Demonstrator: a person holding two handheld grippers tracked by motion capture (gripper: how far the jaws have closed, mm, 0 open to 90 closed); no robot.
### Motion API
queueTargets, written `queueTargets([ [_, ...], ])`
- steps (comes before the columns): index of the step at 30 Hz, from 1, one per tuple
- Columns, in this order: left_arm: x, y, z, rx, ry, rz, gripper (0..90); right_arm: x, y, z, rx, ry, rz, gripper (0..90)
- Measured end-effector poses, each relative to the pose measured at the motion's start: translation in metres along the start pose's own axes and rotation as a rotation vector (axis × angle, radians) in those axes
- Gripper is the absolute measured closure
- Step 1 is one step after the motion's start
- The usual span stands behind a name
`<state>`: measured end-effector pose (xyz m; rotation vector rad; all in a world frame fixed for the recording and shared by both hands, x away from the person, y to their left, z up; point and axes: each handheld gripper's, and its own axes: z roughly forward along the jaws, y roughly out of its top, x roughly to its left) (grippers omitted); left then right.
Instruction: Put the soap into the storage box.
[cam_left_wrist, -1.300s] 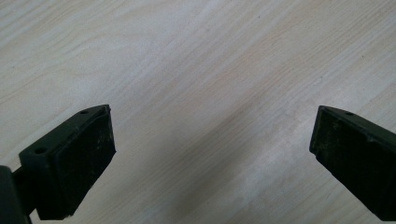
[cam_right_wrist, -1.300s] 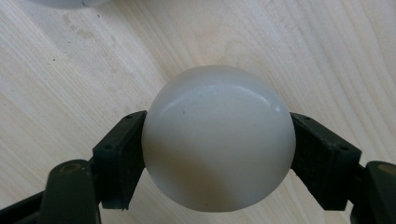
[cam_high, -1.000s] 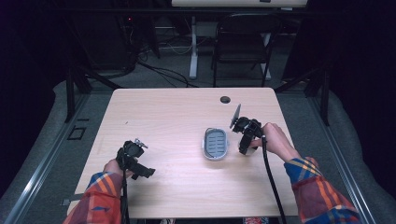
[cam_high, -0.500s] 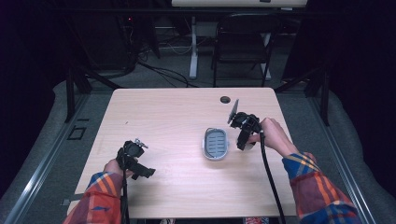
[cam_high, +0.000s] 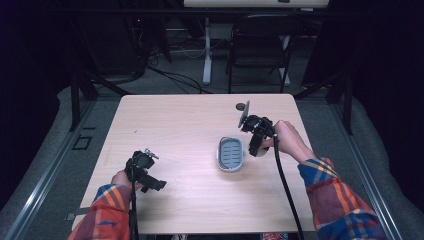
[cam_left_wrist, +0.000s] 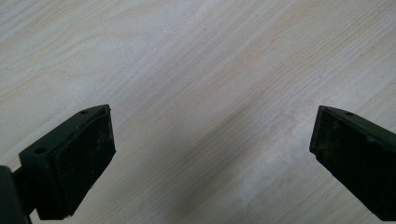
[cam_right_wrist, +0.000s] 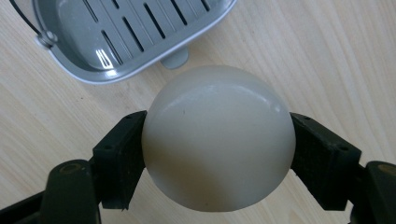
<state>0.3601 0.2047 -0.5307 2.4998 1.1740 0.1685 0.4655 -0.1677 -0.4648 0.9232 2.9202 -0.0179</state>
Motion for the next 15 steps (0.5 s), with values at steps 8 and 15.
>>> queueTargets([
  [8,0.0,0.0,0.0,0.001,0.0,0.0,0.0,0.002,0.008,-0.008,-0.008,-0.006,-0.011,24.3],
  [15,0.0,0.0,0.0,0.001,-0.001,0.001,0.0,0.007,0.021,-0.011,-0.018,-0.009,-0.033,24.3],
])
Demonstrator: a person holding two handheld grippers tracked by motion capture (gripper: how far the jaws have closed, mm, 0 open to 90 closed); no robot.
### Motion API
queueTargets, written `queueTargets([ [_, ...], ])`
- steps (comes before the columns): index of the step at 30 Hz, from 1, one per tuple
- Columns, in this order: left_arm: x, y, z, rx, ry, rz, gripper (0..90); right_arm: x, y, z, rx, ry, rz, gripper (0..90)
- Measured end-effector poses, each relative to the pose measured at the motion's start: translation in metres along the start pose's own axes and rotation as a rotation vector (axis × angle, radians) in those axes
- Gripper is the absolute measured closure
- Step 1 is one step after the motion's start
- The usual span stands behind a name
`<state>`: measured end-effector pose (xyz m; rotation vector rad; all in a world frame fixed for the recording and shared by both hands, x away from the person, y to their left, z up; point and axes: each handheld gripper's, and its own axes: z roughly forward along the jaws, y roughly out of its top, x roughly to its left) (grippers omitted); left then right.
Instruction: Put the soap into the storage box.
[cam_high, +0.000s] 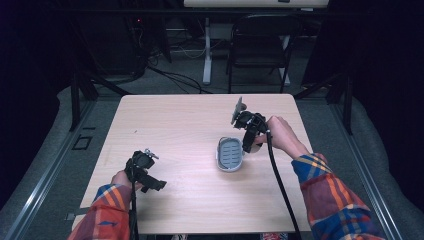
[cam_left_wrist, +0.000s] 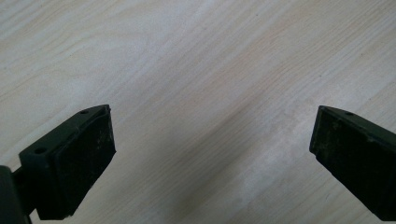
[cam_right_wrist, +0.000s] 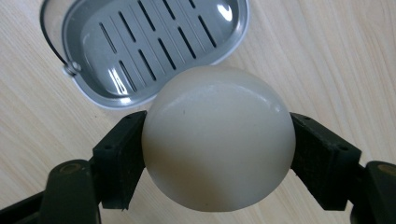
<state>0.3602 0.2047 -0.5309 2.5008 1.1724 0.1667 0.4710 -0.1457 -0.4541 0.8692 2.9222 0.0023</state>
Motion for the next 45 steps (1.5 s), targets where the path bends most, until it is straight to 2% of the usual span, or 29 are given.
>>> queueTargets([
  [10,0.0,0.0,0.0,0.0,-0.002,0.002,0.0,0.006,0.011,0.001,0.021,-0.007,-0.026,24.3],
  [24,0.0,0.0,0.0,0.001,-0.003,0.002,0.0,0.015,0.027,0.001,-0.005,0.006,-0.048,24.3],
  [45,0.0,0.0,0.0,-0.001,-0.004,0.007,0.0,0.03,0.048,0.026,-0.024,0.066,-0.08,24.3],
])
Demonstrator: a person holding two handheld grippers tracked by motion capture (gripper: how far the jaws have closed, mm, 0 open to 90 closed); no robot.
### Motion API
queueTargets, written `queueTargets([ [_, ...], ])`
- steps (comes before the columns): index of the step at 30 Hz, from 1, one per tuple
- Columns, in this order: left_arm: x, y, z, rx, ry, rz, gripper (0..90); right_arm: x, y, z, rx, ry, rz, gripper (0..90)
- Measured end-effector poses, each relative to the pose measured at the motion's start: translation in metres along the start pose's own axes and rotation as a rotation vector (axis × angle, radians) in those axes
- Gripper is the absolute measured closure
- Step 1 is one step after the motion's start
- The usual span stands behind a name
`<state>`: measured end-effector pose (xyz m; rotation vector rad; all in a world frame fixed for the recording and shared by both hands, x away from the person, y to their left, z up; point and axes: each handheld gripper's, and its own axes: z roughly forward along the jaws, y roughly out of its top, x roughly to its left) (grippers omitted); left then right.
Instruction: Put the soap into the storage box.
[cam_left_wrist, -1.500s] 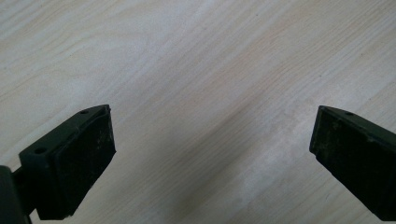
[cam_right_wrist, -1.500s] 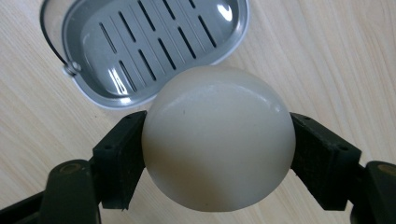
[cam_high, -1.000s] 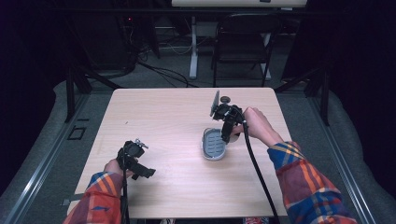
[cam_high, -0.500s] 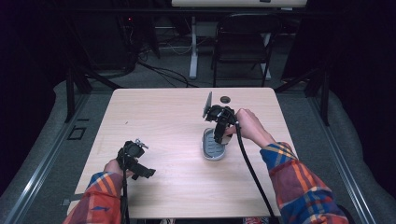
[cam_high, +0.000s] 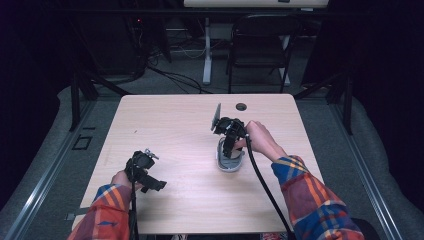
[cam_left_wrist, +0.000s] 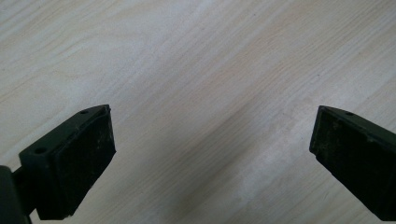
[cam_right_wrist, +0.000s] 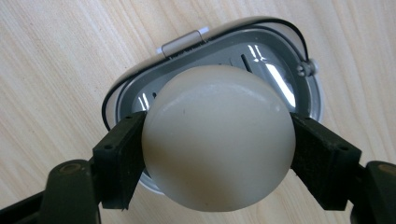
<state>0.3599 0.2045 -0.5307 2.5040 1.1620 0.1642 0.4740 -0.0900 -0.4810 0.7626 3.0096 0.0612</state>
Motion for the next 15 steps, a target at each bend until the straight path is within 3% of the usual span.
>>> queueTargets([
  [15,0.0,0.0,0.0,0.003,0.0,0.001,0.0,0.0,-0.004,0.019,0.0,0.017,-0.021,24.1],
])
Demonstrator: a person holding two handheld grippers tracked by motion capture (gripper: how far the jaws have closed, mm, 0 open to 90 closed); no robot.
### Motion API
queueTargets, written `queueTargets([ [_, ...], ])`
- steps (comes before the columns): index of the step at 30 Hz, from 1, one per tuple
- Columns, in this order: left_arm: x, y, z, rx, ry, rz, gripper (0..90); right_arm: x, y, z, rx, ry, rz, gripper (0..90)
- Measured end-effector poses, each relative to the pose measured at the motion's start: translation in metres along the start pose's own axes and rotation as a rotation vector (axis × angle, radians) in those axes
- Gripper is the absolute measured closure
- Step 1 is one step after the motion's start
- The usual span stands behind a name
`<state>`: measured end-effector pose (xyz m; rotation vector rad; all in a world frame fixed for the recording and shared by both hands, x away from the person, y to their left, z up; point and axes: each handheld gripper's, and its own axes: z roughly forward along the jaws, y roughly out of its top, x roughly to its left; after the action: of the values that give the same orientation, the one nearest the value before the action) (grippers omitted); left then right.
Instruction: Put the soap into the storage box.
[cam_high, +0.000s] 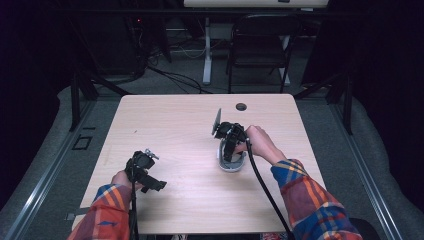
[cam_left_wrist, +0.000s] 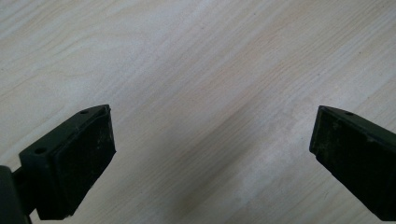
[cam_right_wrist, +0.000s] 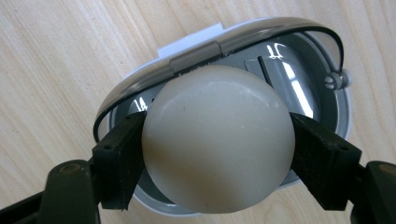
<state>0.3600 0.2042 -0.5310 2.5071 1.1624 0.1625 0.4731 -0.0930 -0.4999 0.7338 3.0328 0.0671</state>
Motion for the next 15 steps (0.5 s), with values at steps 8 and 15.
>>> queueTargets([
  [8,0.0,0.0,0.0,0.002,0.002,0.001,0.0,-0.002,-0.006,-0.001,-0.035,0.007,0.007,23.3],
  [15,0.0,0.0,0.001,0.004,0.0,0.001,0.0,-0.001,-0.012,-0.009,-0.071,0.006,0.019,21.6],
])
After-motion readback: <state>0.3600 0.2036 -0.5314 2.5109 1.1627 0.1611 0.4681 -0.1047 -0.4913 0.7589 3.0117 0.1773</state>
